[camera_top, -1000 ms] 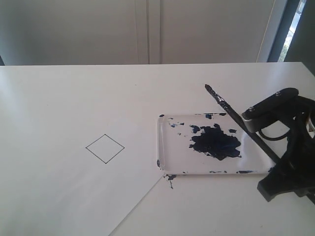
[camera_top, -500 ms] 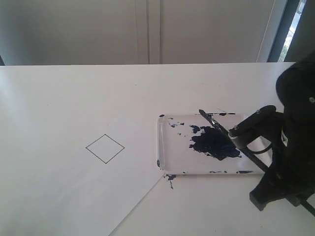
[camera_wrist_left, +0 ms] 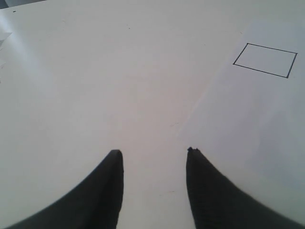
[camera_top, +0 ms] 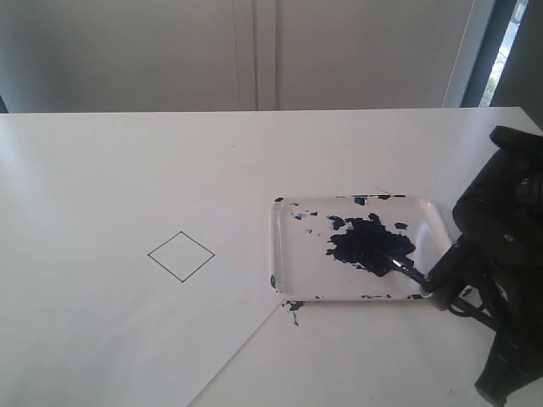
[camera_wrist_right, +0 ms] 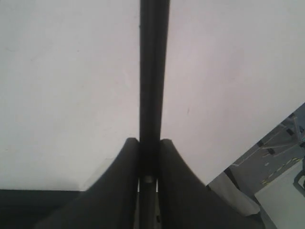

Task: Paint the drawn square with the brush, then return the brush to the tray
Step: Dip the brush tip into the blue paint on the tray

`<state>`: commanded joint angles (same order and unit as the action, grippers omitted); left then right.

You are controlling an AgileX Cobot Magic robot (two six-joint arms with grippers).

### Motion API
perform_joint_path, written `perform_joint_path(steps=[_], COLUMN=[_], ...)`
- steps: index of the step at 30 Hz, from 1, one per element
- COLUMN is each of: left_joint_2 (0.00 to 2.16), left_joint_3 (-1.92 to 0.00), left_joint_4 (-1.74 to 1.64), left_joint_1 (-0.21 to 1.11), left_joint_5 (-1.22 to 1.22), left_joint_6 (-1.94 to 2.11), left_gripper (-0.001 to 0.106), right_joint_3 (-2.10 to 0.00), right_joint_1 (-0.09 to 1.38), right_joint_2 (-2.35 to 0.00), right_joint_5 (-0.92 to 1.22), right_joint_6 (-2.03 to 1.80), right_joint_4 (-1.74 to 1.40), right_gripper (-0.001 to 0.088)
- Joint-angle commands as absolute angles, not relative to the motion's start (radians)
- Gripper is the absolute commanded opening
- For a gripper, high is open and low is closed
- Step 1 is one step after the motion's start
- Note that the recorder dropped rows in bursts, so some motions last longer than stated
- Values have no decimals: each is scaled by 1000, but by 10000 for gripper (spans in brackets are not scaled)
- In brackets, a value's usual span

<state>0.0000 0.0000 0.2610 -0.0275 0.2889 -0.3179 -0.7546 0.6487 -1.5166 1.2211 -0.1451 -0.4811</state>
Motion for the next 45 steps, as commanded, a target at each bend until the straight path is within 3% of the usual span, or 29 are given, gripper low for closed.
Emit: perform_joint_path(steps=[33,45], left_joint_2=[0,0], left_joint_3=[0,0], left_joint_4=[261,261], left_joint_1=[-27,-27], left_joint_5=[289,289], left_joint_6=[-318,-318], left_gripper=[479,479], right_joint_3=[-758,-783], right_joint_1=[674,679], right_joint_2=[-1581,-1621], right_joint_5=[1221,1221], right_joint_6=[-132,-214], right_joint_4=[-408,-556], right_gripper=[0,0])
